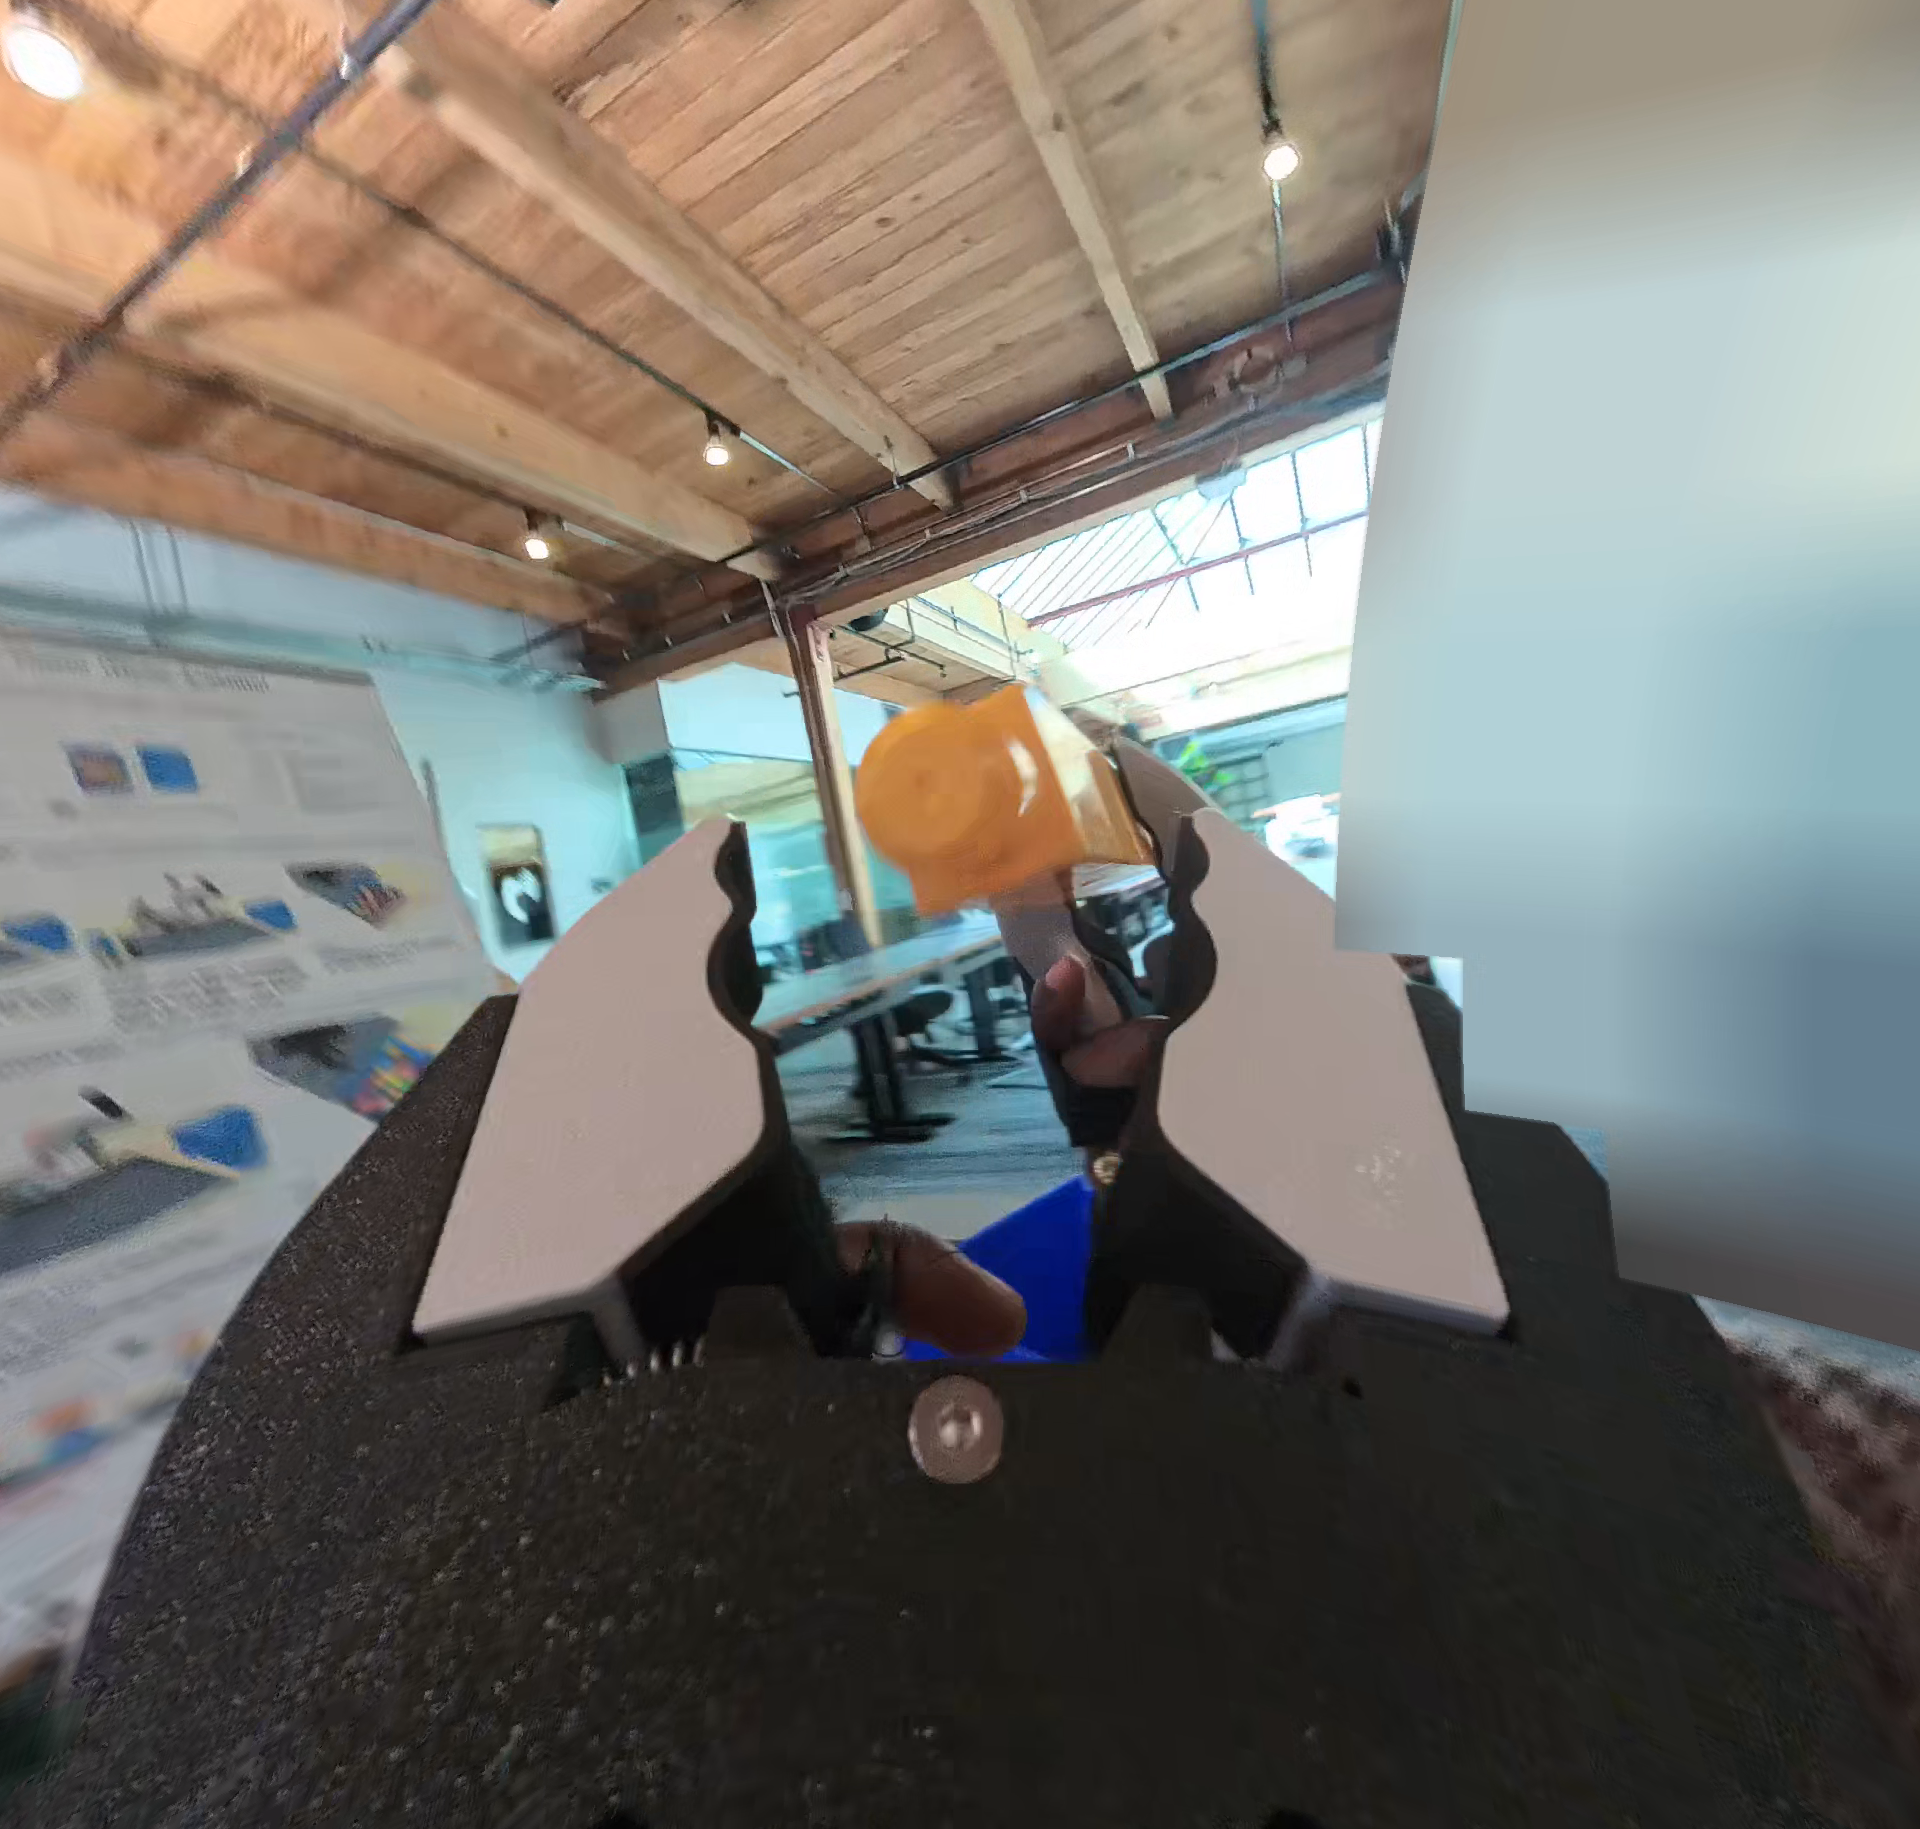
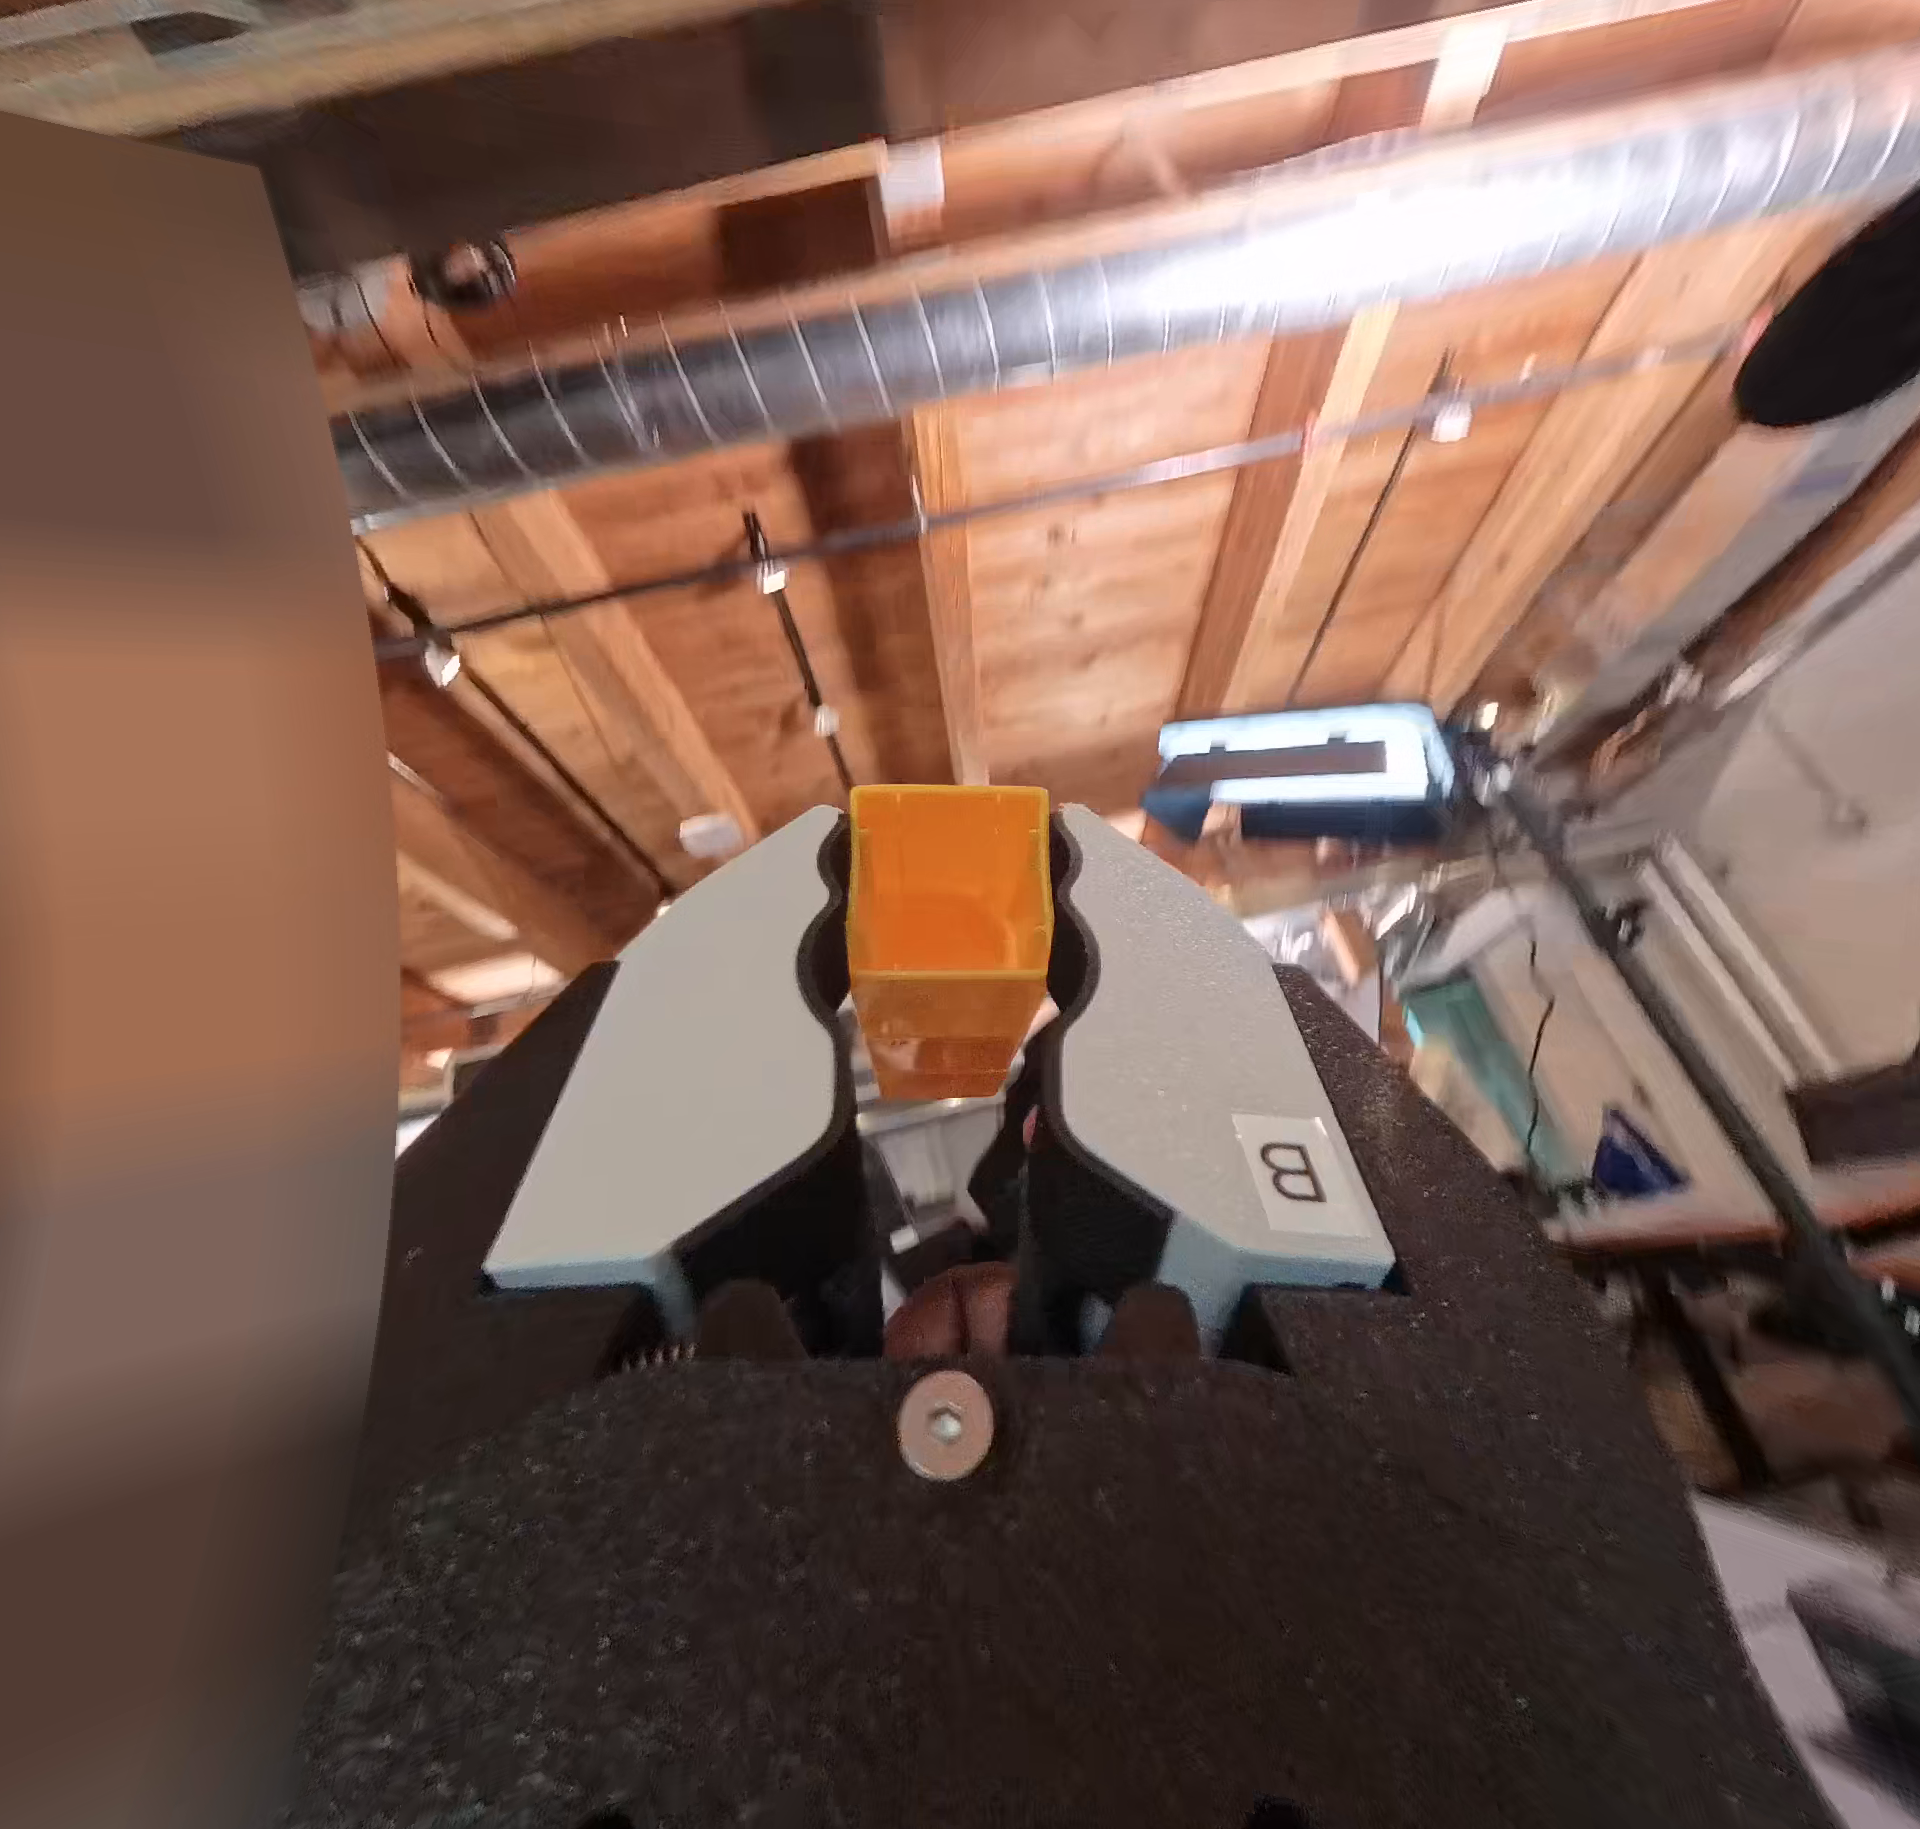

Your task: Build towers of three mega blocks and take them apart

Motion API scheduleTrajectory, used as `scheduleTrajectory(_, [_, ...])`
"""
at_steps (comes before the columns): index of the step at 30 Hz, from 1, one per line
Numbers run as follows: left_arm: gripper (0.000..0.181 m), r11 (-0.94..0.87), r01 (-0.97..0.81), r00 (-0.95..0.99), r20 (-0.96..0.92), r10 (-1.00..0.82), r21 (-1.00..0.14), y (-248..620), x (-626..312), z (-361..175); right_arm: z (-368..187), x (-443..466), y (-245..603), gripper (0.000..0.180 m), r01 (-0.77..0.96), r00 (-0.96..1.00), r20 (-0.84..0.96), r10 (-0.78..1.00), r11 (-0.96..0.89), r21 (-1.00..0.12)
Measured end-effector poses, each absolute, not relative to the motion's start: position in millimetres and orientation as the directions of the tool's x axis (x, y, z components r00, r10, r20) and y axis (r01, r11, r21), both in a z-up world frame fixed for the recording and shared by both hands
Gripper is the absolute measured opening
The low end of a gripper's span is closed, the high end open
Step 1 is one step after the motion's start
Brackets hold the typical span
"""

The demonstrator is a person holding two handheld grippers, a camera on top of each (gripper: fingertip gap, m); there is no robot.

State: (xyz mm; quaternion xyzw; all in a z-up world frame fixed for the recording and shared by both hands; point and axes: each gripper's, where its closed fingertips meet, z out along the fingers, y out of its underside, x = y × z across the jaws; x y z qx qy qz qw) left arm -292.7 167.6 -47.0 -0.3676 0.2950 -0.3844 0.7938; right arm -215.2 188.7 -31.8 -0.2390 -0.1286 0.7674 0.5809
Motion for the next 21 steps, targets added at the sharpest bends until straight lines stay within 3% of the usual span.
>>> scheduleTrajectory(4, [0.076, 0.054, 0.592, 0.275, 0.138, -0.951, -0.804, 180, -268, -47, -30, -193, 188, 0.035, -0.916, -0.045, -0.127, 0.991, -0.091, -0.39])
scheduleTrajectory(6, [0.073, -0.032, 0.604, 0.184, 0.178, -0.967, -0.796, 177, -248, -50, -31, -194, 183, 0.035, -0.922, -0.01, -0.091, 0.996, -0.044, -0.384])
scheduleTrajectory(9, [0.04, 0.067, 0.688, 0.252, 0.151, -0.956, -0.722, 177, -248, -42, -34, -208, 179, 0.035, -0.904, -0.012, -0.068, 0.998, -0.04, -0.425])
scheduleTrajectory(13, [0.038, 0.205, 0.639, 0.361, 0.054, -0.931, -0.742, 175, -270, -39, -43, -236, 184, 0.038, -0.782, -0.036, -0.073, 0.997, -0.074, -0.619])
scheduleTrajectory(15, [0.037, 0.269, 0.517, 0.456, -0.005, -0.89, -0.813, 181, -283, -45, -59, -250, 195, 0.044, -0.614, 0.023, -0.06, 0.998, -0.033, -0.789])
scheduleTrajectory(17, [0.038, 0.358, 0.257, 0.618, -0.132, -0.775, -0.898, 196, -298, -64, -81, -251, 210, 0.049, -0.418, 0.129, -0.014, 0.992, 0.041, -0.908])
scheduleTrajectory(19, [0.038, 0.387, -0.097, 0.813, -0.297, -0.501, -0.917, 225, -331, -85, -95, -241, 227, 0.05, -0.276, 0.266, 0.028, 0.964, 0.104, -0.956])
scheduleTrajectory(21, [0.038, 0.263, -0.397, 0.869, -0.452, -0.2, -0.879, 249, -370, -102, -94, -233, 235, 0.049, -0.206, 0.384, 0.096, 0.918, 0.187, -0.961])
